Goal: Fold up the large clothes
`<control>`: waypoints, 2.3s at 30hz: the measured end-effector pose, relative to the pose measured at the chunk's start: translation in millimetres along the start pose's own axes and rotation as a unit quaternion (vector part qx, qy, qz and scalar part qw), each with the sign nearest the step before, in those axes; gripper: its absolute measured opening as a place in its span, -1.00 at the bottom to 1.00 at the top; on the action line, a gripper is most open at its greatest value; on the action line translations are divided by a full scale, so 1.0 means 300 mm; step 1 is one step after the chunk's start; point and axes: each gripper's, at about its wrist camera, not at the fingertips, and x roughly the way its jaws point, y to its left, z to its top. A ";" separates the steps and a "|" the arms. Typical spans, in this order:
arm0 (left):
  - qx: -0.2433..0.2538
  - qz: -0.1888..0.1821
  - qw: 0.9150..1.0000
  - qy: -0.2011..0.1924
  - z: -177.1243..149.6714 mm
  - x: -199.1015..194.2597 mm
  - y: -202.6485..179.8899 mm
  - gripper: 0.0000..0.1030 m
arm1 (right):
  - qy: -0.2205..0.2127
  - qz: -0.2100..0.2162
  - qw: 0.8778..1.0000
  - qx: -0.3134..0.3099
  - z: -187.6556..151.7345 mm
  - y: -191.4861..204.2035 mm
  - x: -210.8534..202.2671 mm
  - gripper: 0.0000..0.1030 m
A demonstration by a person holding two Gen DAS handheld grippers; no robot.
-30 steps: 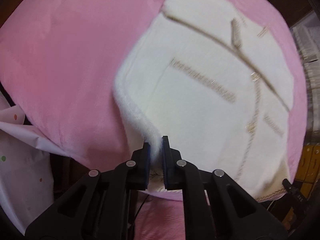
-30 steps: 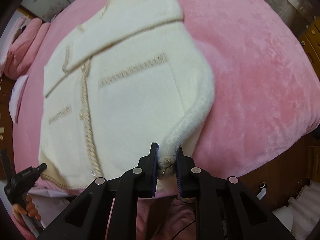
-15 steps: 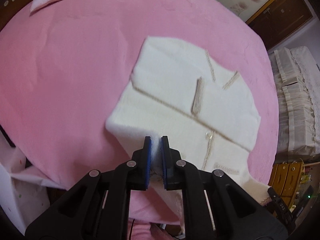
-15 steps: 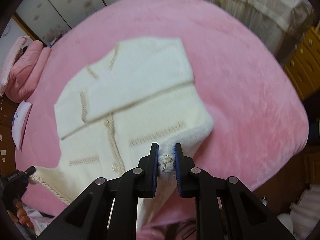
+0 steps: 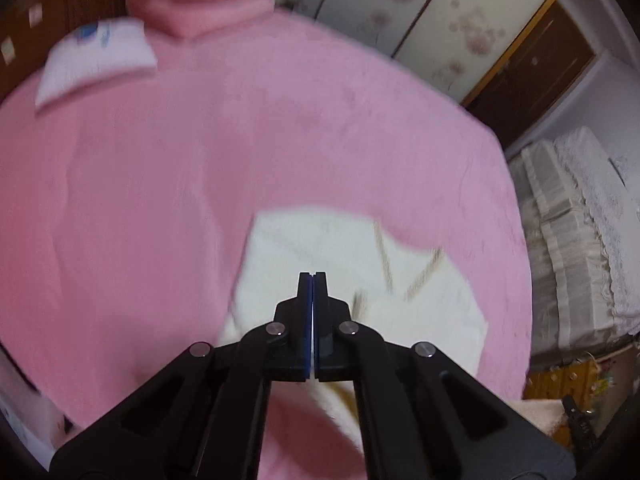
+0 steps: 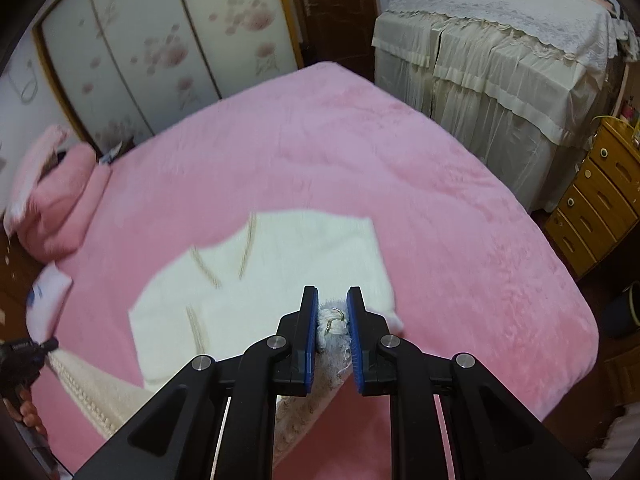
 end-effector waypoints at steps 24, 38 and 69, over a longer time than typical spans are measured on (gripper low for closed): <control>-0.089 -0.009 0.942 0.324 -0.036 0.591 -0.074 -0.20 | 0.055 0.058 0.992 -0.097 0.256 0.216 0.283 -0.75; -0.141 0.104 0.927 0.333 -0.058 1.056 -0.088 0.27 | 0.106 0.035 0.990 -0.085 0.205 0.050 0.416 -0.75; -0.181 0.111 0.958 0.194 0.053 0.363 0.058 -0.85 | 0.113 0.040 0.993 -0.020 0.258 -0.125 0.497 -0.74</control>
